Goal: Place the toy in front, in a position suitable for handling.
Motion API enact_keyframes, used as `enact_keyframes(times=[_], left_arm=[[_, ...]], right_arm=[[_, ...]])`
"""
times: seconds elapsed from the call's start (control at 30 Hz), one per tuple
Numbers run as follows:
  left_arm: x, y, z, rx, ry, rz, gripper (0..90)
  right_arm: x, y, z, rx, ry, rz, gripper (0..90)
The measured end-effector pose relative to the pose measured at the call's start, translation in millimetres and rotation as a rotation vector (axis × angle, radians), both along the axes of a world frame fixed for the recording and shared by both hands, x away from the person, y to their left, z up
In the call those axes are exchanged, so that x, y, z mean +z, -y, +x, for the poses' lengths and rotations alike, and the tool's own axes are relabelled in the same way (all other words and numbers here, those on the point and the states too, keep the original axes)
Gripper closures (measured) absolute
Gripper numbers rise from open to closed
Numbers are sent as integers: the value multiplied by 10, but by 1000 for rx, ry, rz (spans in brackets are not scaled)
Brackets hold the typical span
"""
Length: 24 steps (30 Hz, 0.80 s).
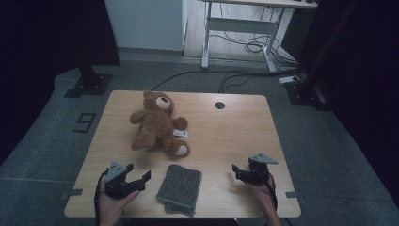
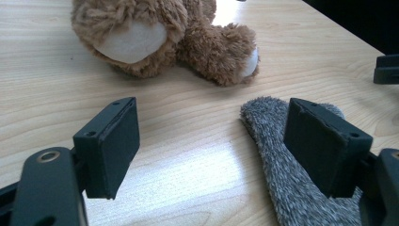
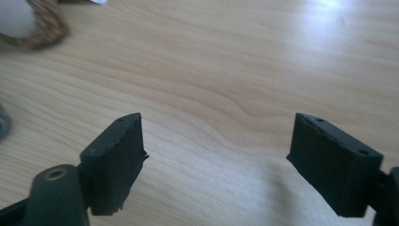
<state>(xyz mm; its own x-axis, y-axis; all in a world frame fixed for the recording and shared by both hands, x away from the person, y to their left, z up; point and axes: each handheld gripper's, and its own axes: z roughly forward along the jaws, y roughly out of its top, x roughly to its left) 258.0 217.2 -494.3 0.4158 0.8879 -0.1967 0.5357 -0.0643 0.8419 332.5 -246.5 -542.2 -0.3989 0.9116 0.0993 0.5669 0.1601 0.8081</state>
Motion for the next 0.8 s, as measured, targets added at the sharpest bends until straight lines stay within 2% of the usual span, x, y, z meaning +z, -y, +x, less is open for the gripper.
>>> enact_keyframes(times=[0.27,0.47,0.53,0.57,0.8], left_arm=[[92,9,161,0,3,14,199],[94,45,319,13,-6,41,199],[99,44,346,23,-2,49,199],[108,41,375,30,1,52,199],[161,0,486,56,11,58,200]], right_arm=[[91,-124,193,71,29,62,200],[156,-340,387,122,32,49,205],[168,-366,409,127,33,52,205],[214,-453,476,146,41,57,209],[305,-663,626,200,42,88,214]])
